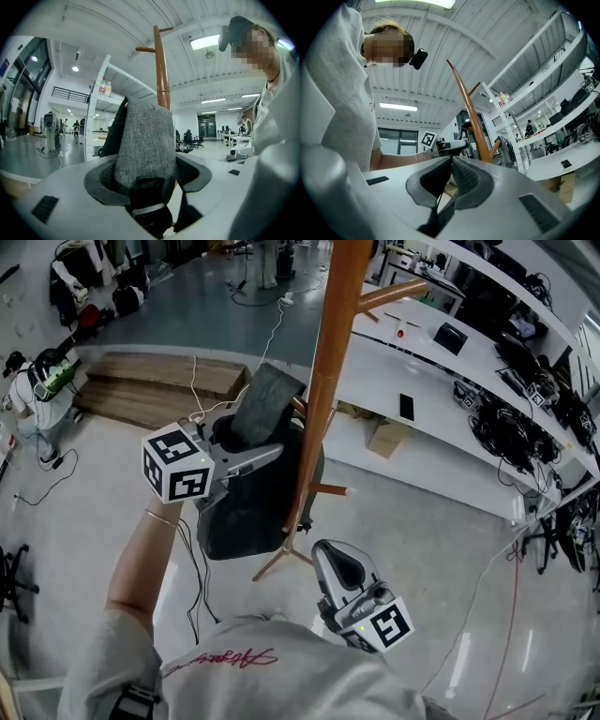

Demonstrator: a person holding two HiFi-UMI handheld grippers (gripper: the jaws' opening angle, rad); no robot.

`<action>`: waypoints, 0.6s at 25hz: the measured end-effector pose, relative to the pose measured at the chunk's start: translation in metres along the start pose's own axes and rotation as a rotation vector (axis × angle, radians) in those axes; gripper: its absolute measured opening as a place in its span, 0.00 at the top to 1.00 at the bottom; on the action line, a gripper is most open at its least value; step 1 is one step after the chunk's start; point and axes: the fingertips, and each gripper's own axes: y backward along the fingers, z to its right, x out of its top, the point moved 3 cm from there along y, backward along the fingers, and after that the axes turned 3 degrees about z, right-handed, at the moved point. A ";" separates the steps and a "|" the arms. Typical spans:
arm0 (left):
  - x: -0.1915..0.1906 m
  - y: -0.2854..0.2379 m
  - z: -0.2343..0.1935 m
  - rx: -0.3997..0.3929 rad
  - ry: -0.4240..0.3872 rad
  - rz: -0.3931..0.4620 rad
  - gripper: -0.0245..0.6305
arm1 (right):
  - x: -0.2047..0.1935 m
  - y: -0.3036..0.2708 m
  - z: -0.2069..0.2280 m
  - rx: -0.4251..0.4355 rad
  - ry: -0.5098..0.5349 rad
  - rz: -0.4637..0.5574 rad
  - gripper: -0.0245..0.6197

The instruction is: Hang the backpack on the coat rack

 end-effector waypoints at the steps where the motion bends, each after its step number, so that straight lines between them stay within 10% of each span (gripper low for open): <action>1: -0.001 0.002 -0.001 0.018 0.009 0.017 0.50 | -0.001 0.001 -0.001 0.005 -0.002 -0.003 0.93; 15: -0.010 0.043 -0.007 0.286 -0.063 0.067 0.44 | -0.009 0.004 -0.018 0.065 -0.025 -0.033 0.93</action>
